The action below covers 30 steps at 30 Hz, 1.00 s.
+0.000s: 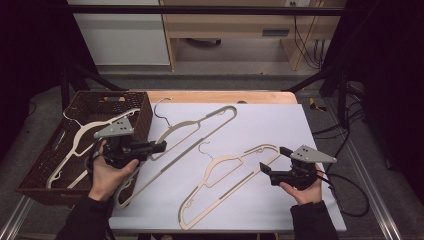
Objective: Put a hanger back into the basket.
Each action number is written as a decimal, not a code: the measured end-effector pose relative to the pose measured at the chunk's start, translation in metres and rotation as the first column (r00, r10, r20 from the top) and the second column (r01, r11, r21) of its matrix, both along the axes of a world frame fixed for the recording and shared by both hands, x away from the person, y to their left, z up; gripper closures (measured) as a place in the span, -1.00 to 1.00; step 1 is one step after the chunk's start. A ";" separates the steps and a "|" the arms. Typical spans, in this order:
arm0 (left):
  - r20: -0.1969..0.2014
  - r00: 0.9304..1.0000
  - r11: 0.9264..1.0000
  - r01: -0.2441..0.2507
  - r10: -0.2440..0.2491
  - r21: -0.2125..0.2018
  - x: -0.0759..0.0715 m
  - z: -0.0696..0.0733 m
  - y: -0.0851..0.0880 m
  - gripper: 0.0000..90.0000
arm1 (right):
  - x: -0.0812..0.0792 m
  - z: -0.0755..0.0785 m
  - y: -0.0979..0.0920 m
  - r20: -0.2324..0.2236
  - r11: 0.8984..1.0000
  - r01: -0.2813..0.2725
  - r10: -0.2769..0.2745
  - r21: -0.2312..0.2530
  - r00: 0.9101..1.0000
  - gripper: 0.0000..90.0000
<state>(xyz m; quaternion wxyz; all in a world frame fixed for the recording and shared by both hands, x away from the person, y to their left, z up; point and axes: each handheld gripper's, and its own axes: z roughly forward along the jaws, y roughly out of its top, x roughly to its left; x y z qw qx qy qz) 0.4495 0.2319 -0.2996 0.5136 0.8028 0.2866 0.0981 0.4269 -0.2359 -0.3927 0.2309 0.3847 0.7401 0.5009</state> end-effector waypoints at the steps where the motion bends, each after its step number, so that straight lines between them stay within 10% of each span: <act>1: -0.001 1.000 1.000 -0.003 0.003 -0.011 0.002 0.003 0.005 0.90 | 0.000 0.000 0.000 -0.002 1.000 0.002 -0.002 0.001 1.000 -0.76; 12: 0.041 0.997 0.998 -0.059 0.059 -0.003 0.016 0.027 0.053 0.90 | 0.000 0.000 -0.004 0.009 1.000 0.016 -0.016 0.007 1.000 -0.82; 30: 0.047 0.979 0.980 -0.198 0.198 0.004 0.043 0.026 0.123 0.90 | 0.001 -0.001 -0.004 0.003 1.000 0.022 -0.022 -0.001 1.000 -0.83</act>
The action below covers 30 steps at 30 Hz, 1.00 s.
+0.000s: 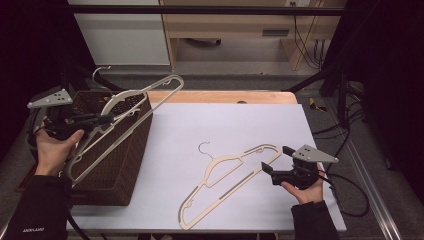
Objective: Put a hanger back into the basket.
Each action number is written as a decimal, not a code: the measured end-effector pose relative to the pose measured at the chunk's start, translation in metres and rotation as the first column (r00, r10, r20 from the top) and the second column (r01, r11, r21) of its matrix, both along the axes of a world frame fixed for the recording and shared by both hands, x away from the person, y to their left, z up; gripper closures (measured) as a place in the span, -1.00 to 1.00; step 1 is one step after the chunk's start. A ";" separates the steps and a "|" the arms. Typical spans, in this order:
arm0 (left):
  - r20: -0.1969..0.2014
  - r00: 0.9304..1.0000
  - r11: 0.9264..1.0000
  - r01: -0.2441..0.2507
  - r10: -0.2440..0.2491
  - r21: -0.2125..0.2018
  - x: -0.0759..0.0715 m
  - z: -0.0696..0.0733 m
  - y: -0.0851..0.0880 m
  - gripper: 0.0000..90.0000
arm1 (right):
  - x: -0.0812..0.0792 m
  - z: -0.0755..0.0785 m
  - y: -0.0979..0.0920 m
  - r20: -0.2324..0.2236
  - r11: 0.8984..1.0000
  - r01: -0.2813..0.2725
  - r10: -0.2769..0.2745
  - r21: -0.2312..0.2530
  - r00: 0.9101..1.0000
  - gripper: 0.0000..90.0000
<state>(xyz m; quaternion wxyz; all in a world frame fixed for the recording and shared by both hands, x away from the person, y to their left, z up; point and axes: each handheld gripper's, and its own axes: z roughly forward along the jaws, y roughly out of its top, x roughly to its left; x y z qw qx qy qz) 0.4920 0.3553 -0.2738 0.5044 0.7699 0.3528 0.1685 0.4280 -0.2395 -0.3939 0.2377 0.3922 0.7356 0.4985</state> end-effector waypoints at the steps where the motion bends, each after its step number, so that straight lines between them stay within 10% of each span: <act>1: 0.000 1.000 1.000 -0.009 0.009 -0.001 0.001 -0.001 0.005 0.90 | 0.000 0.000 0.000 0.000 1.000 0.001 -0.001 -0.001 1.000 -0.84; 30: -0.068 0.991 0.992 -0.117 0.120 0.041 0.013 -0.036 0.092 0.90 | 0.002 -0.003 0.002 -0.010 1.000 0.007 -0.008 -0.021 1.000 -0.86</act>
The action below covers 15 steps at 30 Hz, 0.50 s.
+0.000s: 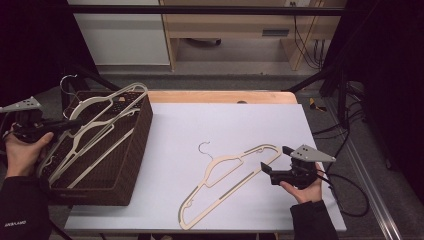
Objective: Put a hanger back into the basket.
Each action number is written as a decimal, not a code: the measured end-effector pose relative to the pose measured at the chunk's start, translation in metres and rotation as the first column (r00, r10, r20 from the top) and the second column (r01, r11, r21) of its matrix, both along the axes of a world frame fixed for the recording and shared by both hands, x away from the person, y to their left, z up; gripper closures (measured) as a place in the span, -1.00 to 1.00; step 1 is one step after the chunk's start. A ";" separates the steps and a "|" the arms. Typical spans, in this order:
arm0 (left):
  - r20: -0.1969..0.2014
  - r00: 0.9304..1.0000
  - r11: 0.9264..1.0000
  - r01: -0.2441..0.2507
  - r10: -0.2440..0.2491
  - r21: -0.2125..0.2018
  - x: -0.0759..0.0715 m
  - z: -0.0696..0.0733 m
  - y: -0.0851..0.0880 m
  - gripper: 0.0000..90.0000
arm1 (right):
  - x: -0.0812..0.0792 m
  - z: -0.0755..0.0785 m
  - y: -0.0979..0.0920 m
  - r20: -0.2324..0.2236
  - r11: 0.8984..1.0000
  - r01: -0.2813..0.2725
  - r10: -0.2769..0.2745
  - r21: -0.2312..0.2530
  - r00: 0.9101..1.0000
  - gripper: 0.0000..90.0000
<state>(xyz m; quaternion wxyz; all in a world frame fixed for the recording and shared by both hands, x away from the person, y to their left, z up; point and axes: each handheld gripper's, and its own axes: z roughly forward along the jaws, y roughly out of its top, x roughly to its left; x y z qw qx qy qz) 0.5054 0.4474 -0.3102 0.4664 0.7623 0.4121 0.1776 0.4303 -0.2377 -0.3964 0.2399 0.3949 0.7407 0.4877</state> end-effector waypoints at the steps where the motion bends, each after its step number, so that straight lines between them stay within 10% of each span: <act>1: 0.003 1.000 1.000 -0.003 0.003 -0.001 0.000 -0.001 0.002 0.90 | 0.000 0.000 0.000 -0.001 1.000 0.004 -0.004 0.002 1.000 -0.86; 15: -0.014 0.999 0.999 -0.028 0.029 0.044 0.003 -0.009 0.007 0.89 | 0.001 -0.001 0.001 -0.005 1.000 0.002 -0.002 -0.002 1.000 -0.86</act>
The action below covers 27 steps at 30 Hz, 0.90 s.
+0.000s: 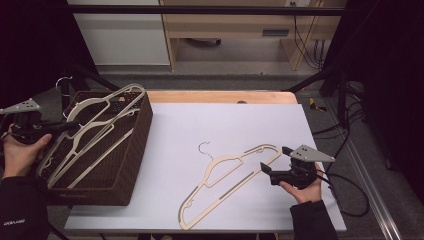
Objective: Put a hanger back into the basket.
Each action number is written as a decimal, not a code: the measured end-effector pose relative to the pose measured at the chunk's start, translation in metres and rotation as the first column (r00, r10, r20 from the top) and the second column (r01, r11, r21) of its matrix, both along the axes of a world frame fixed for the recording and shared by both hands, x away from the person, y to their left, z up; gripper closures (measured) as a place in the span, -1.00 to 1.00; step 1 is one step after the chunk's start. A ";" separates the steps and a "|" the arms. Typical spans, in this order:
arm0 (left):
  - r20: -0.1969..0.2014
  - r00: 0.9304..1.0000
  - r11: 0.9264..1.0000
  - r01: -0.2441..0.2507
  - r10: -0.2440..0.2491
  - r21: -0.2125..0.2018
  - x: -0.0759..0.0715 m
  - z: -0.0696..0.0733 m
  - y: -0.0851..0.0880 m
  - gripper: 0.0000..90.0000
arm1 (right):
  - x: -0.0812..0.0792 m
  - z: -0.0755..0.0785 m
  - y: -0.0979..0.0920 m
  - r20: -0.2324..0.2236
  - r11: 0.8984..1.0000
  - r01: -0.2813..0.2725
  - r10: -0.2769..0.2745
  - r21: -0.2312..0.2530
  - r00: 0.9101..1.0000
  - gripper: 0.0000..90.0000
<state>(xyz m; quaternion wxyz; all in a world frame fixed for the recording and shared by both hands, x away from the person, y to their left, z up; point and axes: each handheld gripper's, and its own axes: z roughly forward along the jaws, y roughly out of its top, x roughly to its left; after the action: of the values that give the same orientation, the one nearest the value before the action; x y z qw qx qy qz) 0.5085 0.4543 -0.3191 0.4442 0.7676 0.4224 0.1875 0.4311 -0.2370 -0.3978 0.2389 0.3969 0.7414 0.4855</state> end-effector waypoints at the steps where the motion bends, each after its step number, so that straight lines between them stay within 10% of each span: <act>1: -0.007 1.000 1.000 0.000 0.000 0.004 0.000 -0.002 0.000 0.89 | 0.000 0.000 0.000 0.000 1.000 0.000 0.000 0.000 1.000 -0.86; 11: -0.131 0.991 1.000 -0.001 -0.002 -0.024 -0.005 -0.044 0.011 0.91 | 0.000 -0.001 0.002 -0.004 1.000 -0.003 0.003 -0.003 1.000 -0.86; 19: -0.172 0.985 0.999 0.007 -0.012 -0.032 -0.004 -0.042 0.014 0.91 | 0.001 -0.002 0.003 -0.012 1.000 -0.004 0.004 -0.009 1.000 -0.87; 24: -0.225 0.974 1.000 0.014 -0.010 0.015 0.003 -0.052 0.002 0.91 | 0.000 -0.001 0.002 -0.006 1.000 -0.004 0.004 -0.005 1.000 -0.87; 27: -0.218 0.973 0.996 -0.058 0.071 0.066 0.004 -0.053 0.002 0.91 | 0.000 -0.001 0.002 -0.006 1.000 -0.003 0.003 -0.002 1.000 -0.87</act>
<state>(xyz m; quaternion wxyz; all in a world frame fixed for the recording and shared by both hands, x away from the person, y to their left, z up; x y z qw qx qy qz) 0.5128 0.4561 -0.3722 0.3652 0.7825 0.4879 0.1279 0.4315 -0.2354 -0.3987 0.2363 0.3968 0.7432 0.4841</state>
